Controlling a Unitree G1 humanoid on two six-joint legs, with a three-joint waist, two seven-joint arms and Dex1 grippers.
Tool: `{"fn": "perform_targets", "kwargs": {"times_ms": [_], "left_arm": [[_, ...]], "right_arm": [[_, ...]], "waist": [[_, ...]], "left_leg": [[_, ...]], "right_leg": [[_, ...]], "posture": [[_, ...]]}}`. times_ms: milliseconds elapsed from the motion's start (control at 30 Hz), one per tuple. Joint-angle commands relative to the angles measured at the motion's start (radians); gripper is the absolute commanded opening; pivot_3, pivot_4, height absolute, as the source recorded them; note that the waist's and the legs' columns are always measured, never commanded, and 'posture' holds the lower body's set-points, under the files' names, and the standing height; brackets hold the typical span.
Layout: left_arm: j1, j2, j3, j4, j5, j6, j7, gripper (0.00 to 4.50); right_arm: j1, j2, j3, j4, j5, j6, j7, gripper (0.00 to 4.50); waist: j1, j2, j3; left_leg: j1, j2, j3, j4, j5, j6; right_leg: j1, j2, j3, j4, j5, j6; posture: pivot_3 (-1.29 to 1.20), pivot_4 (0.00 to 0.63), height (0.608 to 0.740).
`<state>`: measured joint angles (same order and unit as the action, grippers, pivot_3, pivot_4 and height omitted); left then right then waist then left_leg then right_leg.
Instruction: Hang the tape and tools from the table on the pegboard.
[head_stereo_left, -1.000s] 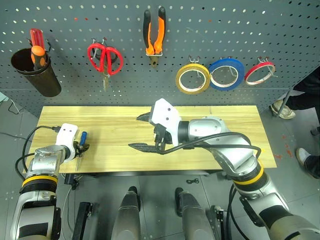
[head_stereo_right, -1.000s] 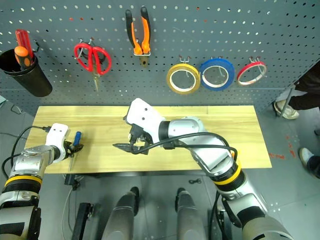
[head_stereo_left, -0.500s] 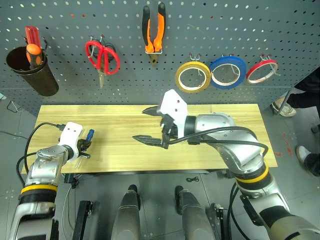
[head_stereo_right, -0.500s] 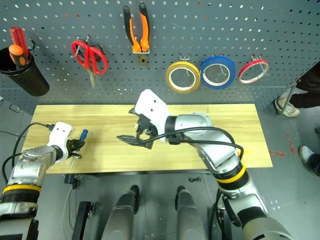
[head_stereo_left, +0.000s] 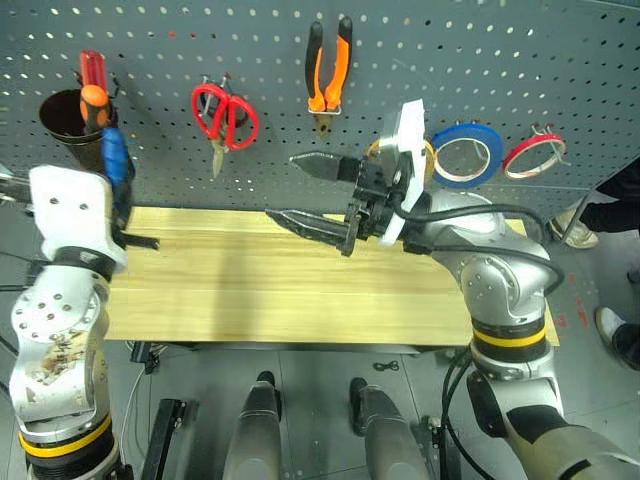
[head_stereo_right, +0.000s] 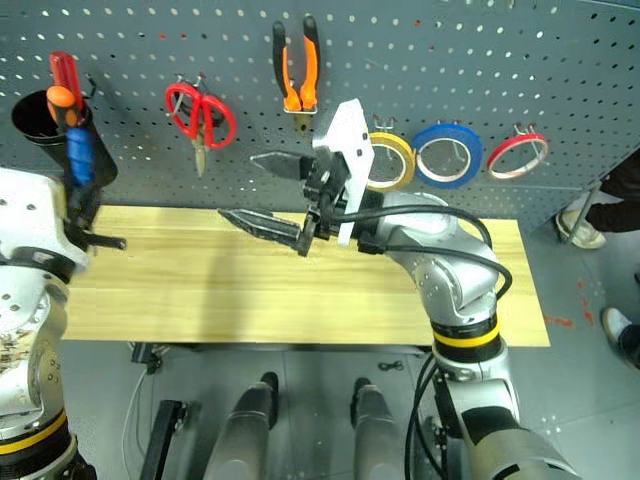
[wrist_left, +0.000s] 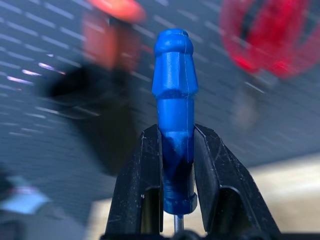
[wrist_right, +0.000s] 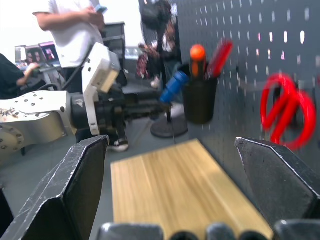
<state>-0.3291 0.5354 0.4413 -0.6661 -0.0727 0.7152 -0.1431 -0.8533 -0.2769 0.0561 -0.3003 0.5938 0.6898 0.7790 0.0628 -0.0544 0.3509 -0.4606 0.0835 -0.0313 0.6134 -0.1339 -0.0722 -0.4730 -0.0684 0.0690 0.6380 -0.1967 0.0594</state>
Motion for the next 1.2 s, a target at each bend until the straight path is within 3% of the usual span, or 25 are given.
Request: {"fn": "perform_targets", "kwargs": {"times_ms": [33, 233, 500, 700, 933, 1200], "left_arm": [[-0.140, 0.062, 0.025, 0.045, 0.046, -0.079, 0.057, 0.38], [-0.403, 0.099, -0.061, 0.332, 0.043, -0.240, 0.045, 0.38], [-0.606, 0.101, -0.137, 0.674, 0.058, -0.504, 0.037, 0.38], [-0.667, 0.073, -0.142, 0.898, 0.041, -0.665, 0.056, 0.38], [-0.665, 0.040, -0.118, 1.012, 0.004, -0.695, 0.083, 0.38], [-0.661, 0.035, -0.115, 0.978, -0.044, -0.678, 0.053, 4.09]], "right_arm": [[-0.060, 0.023, -0.029, 0.021, 0.028, -0.055, 0.008, 4.50], [-0.153, 0.069, -0.066, 0.073, 0.052, -0.086, -0.035, 4.50], [-0.175, 0.081, -0.075, 0.096, 0.027, -0.127, -0.088, 4.50], [-0.163, 0.074, -0.070, 0.094, 0.007, -0.138, -0.116, 4.50], [-0.150, 0.055, -0.060, 0.073, -0.013, -0.127, -0.134, 4.50], [-0.223, 0.033, -0.081, 0.045, 0.031, -0.035, -0.188, 4.50]], "waist": [[0.012, -0.004, -0.003], [0.041, -0.005, -0.012], [0.052, -0.005, -0.012], [0.051, -0.005, -0.012], [0.045, -0.005, -0.012], [0.034, -0.005, -0.012]], "left_leg": [[0.000, 0.000, 0.000, -0.001, 0.001, -0.001], [0.000, 0.000, 0.000, -0.004, 0.002, -0.004], [-0.002, 0.000, 0.000, -0.006, 0.003, -0.005], [-0.002, 0.000, 0.000, -0.005, 0.003, -0.006], [-0.002, 0.000, 0.000, -0.005, 0.004, -0.006], [-0.002, 0.000, -0.001, -0.005, 0.004, -0.006]], "right_leg": [[0.000, 0.000, 0.000, 0.000, 0.000, 0.000], [0.002, 0.000, -0.001, -0.009, 0.007, -0.003], [0.001, 0.000, -0.002, -0.009, 0.008, -0.005], [0.001, 0.000, -0.002, -0.008, 0.008, -0.006], [0.001, 0.000, -0.003, -0.007, 0.008, -0.006], [0.001, 0.000, -0.003, -0.005, 0.009, -0.006]], "posture": [[0.31, 0.230, 0.740], [0.28, 0.234, 0.740], [0.23, 0.243, 0.740], [0.20, 0.251, 0.740], [0.19, 0.267, 0.740], [0.19, 0.267, 0.740]]}}
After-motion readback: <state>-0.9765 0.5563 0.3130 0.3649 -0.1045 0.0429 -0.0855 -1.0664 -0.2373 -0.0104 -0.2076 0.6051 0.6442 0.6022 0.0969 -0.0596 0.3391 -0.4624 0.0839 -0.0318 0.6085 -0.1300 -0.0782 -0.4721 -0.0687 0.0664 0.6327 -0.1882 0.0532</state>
